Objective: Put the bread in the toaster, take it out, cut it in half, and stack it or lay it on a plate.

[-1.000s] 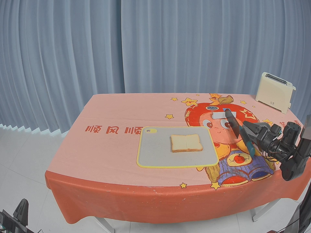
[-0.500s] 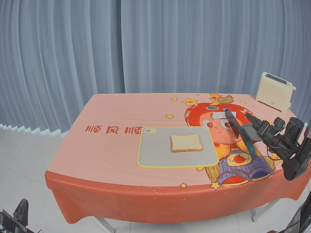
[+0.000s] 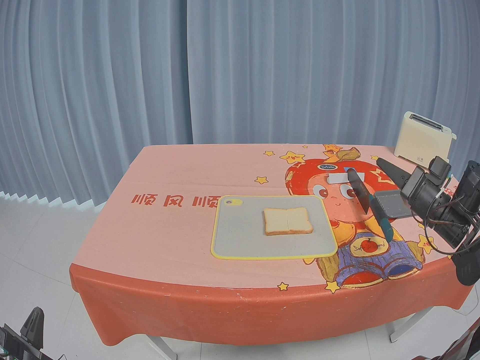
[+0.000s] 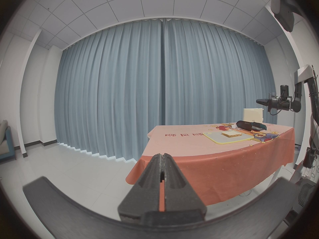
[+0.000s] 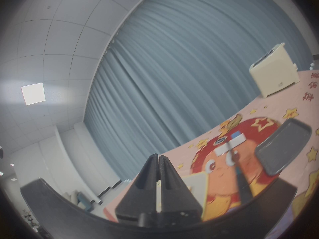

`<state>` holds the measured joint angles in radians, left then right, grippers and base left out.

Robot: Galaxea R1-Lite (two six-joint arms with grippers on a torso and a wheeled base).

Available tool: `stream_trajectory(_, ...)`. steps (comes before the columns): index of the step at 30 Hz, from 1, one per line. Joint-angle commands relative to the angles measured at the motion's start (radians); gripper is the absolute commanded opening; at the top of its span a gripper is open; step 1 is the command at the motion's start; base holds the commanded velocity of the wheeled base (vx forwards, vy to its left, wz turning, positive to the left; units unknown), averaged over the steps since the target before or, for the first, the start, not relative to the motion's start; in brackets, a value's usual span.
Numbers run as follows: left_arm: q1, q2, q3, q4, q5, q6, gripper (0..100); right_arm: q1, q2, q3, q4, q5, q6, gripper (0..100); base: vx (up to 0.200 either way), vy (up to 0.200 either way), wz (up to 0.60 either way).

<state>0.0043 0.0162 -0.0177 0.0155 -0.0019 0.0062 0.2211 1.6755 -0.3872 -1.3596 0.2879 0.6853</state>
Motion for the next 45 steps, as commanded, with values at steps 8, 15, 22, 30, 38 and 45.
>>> stream_trajectory(8,0.0,-0.001,0.013,0.001,-0.001,0.0,0,0.302,-0.16,-0.214,0.442,-0.018,-0.09,0,0.0,0.0,0.0)
stream_trajectory(15,0.0,-0.001,0.012,0.001,0.0,0.0,0,0.336,-0.085,-0.423,0.769,-0.038,-0.17,0,0.0,0.0,0.0)
stream_trajectory(22,0.0,-0.001,0.012,0.001,0.0,0.0,0,0.362,0.055,-0.607,1.051,-0.122,-0.28,0,0.0,0.0,0.0)
stream_trajectory(30,0.0,-0.001,0.012,0.0,0.0,0.0,0,0.383,0.25,-0.812,1.189,-0.216,-0.273,0,0.0,0.0,0.0)
stream_trajectory(38,0.0,-0.001,0.012,0.001,-0.001,0.0,0,0.396,0.409,-0.987,1.403,-0.3,-0.196,0,0.0,0.0,0.0)
stream_trajectory(45,0.0,-0.001,0.012,0.001,0.0,0.0,0,0.393,0.451,-1.019,1.416,-0.357,-0.188,0,0.0,0.0,0.0)
